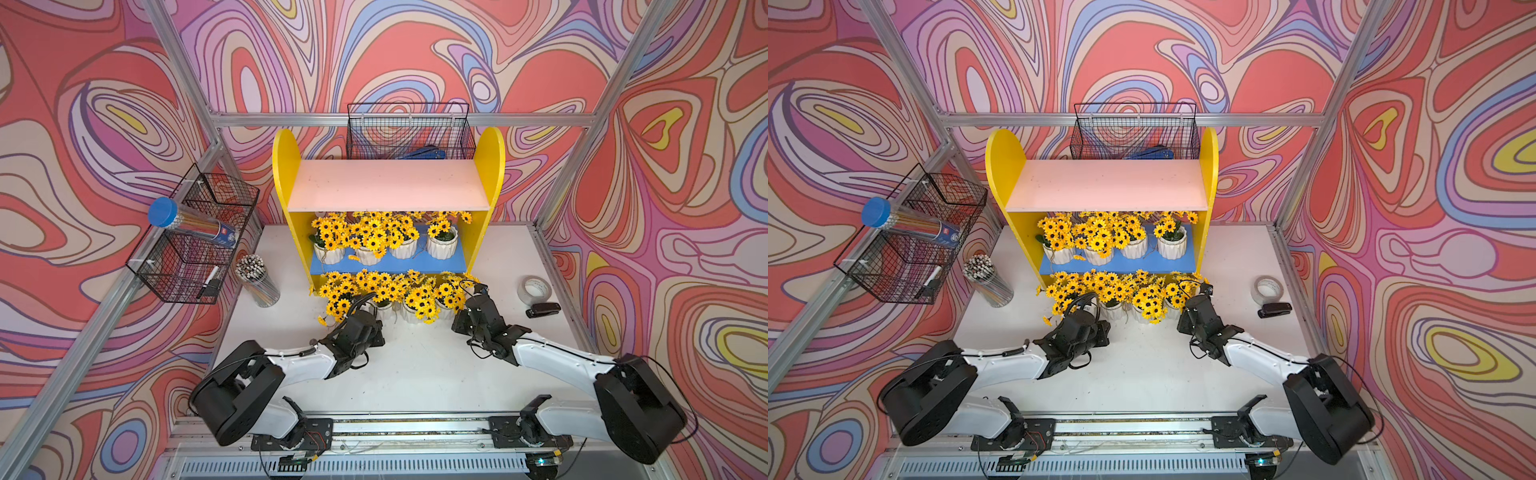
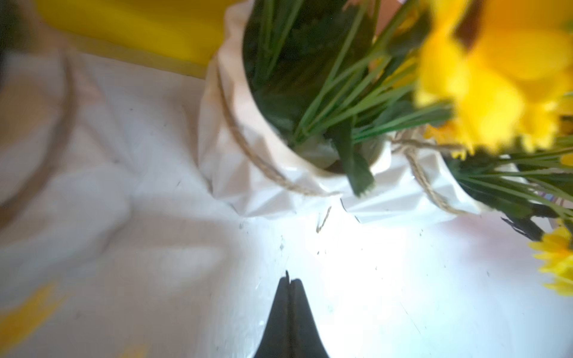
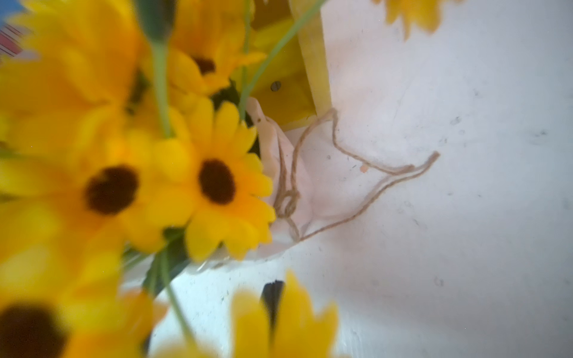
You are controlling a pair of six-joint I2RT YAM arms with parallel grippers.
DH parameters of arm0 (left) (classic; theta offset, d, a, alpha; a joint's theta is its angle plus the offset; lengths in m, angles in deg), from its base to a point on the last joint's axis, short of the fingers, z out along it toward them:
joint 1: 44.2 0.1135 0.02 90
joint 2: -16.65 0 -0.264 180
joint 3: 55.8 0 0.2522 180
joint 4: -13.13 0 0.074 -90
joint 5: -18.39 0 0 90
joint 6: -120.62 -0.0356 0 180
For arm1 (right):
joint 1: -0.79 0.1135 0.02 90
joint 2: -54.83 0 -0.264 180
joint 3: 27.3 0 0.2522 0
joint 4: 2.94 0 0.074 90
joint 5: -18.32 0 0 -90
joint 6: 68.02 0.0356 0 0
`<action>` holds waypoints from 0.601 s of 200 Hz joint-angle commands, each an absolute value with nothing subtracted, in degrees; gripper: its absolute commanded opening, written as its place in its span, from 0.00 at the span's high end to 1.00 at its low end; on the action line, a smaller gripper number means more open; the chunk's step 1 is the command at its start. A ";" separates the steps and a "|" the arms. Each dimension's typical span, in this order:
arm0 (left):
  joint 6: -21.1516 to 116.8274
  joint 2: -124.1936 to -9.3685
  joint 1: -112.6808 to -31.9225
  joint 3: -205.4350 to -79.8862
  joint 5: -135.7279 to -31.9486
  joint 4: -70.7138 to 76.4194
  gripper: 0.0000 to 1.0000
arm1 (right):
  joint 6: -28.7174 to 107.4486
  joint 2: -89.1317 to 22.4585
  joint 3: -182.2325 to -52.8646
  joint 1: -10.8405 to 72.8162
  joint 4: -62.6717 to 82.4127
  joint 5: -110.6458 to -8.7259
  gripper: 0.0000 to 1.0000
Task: Take the sunflower pots off the shelves
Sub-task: Move the sunflower pot to the center of the board, then pick up the sunflower pot from the shelf.
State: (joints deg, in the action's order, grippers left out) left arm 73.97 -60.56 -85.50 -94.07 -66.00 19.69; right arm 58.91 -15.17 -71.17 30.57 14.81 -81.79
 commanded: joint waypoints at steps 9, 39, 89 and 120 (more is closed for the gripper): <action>73.42 -49.66 -85.82 -91.90 -64.27 8.68 1.00 | 57.39 -5.88 -71.70 30.40 26.16 -79.38 1.00; 71.55 -39.32 -86.21 -93.43 -63.89 -3.39 1.00 | 54.75 3.49 -74.76 30.67 30.19 -75.43 0.88; 63.44 -25.29 -86.21 -103.68 -56.79 -22.94 0.48 | 43.73 5.82 -78.27 30.84 16.33 -79.11 0.38; 62.62 -20.17 -86.19 -108.18 -49.23 -30.38 0.00 | 38.64 -4.69 -83.25 31.07 8.00 -80.06 0.26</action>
